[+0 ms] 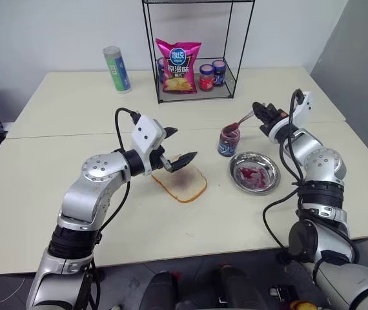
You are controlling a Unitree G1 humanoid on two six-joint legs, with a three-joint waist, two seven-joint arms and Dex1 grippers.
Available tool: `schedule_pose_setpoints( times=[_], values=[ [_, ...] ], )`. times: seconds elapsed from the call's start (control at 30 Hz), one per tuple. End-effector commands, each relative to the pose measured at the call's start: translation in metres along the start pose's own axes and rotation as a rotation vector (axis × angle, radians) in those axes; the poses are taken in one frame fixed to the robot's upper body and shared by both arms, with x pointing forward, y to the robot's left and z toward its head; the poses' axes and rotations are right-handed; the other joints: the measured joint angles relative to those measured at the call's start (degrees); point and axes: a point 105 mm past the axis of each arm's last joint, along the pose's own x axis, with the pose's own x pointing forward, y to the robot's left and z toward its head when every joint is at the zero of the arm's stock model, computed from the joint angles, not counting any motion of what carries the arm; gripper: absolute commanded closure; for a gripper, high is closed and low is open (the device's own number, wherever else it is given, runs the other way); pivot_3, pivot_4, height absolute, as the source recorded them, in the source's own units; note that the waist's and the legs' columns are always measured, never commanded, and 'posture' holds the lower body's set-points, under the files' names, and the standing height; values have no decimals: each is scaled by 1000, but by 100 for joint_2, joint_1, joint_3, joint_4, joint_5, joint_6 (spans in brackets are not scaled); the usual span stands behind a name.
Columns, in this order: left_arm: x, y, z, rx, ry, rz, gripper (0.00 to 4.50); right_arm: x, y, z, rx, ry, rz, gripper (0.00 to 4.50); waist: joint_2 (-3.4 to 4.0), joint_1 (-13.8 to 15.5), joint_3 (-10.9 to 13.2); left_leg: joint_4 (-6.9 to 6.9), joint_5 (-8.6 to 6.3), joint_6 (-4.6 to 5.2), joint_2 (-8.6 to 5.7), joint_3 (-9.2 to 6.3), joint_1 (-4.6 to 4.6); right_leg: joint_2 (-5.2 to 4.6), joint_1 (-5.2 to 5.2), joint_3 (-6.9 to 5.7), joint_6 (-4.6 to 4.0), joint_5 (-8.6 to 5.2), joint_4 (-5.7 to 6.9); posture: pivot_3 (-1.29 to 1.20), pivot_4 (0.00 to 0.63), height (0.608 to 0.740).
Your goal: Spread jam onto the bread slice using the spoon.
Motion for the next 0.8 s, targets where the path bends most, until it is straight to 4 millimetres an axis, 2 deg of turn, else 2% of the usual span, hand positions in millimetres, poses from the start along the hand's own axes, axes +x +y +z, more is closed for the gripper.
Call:
schedule_pose_setpoints(
  times=[0.03,0.27,0.53,0.67,0.8],
  values=[
    [-1,3,14,40,-41,-2,0,-9,8,20,17,-72,37,4472,0,0,0,0,0,0,0,0,0,0,0,0,1,-1,0,0,150,740],
    [0,-4,19,31,-54,-65,0,-18,6,17,171,-114,50,4472,0,1,0,-1,0,0,1,-1,-1,0,0,-1,4,-2,-1,0,150,740],
    [-3,-4,33,-17,-108,-94,0,-25,10,26,299,-172,88,4472,2,-2,1,-1,0,0,0,-1,-2,1,-1,-1,6,-4,-1,0,150,740],
    [-8,-1,40,-49,-122,-111,0,-26,24,29,320,-168,144,4472,3,-2,2,0,0,0,1,-2,-4,1,-2,-2,6,-4,-1,0,150,740],
    [-18,0,42,-56,-109,-128,0,-24,53,23,332,-120,227,4472,6,-22,3,-2,0,1,3,-2,-2,5,-3,-1,6,-4,-1,0,150,740]
  ],
)
